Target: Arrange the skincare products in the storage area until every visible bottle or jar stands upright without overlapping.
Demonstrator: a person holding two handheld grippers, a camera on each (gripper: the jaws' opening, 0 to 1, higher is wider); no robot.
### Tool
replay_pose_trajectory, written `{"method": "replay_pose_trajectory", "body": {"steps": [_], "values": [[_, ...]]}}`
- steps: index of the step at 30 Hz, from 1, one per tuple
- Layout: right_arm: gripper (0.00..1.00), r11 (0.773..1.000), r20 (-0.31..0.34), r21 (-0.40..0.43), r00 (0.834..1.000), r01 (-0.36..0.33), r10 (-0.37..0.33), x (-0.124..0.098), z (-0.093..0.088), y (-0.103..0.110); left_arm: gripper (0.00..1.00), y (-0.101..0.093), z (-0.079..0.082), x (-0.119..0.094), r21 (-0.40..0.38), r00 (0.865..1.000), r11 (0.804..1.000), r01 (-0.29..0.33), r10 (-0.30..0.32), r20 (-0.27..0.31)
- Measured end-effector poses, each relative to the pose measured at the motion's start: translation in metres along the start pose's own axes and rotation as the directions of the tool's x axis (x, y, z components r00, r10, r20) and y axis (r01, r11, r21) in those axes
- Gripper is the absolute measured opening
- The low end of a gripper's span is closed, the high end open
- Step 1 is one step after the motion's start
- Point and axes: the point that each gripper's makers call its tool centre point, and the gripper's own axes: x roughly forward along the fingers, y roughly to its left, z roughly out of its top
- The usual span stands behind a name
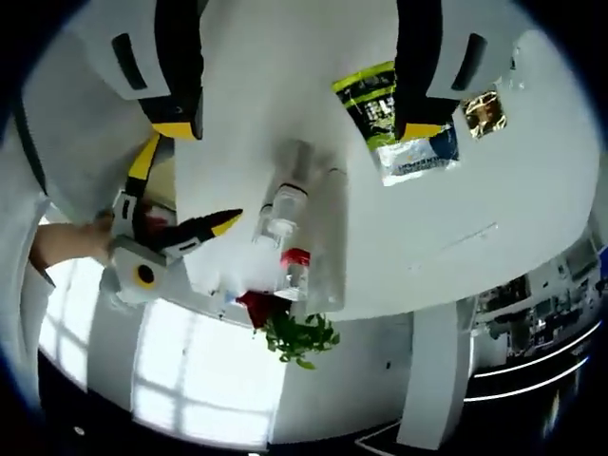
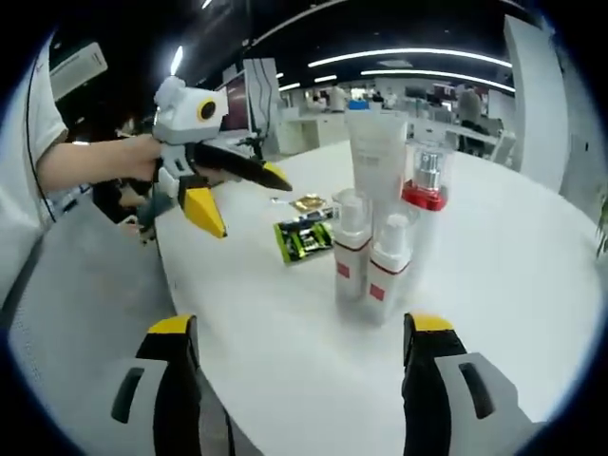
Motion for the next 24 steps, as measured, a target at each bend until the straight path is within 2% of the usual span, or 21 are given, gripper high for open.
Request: {"method": "replay_pose_trajectory", "body": {"steps": [3,5,9,11,24], "values": [[0.89,1.000,0.005,0.003,1.000,-0.007,0.007,-0.002,0.004,0.004,0.84,0.002,-0.009,-0.014,-0.044,0.999,0.998,-0.043,0.043,0.006],[0.91,1.000,0.006,0.003,1.000,-0.012,0.012,-0.001,0.004,0.006,0.86,0.011,-0.013,-0.026,-0.070,0.998,0.995,-0.068,0.069,0.014],[0.93,1.000,0.008,0.004,1.000,-0.019,0.019,-0.002,0.006,0.009,0.88,0.003,-0.019,-0.041,-0.112,0.994,0.988,-0.106,0.109,0.024],[0.94,1.000,0.014,0.009,1.000,-0.020,0.020,-0.004,0.010,0.010,0.89,0.008,-0.024,-0.049,-0.120,0.991,0.985,-0.125,0.129,0.030],[0.98,0.999,0.052,-0.003,0.998,-0.035,0.036,-0.015,0.024,0.030,0.99,0.000,-0.046,-0.100,-0.183,0.969,0.955,-0.235,0.245,0.031]]}}
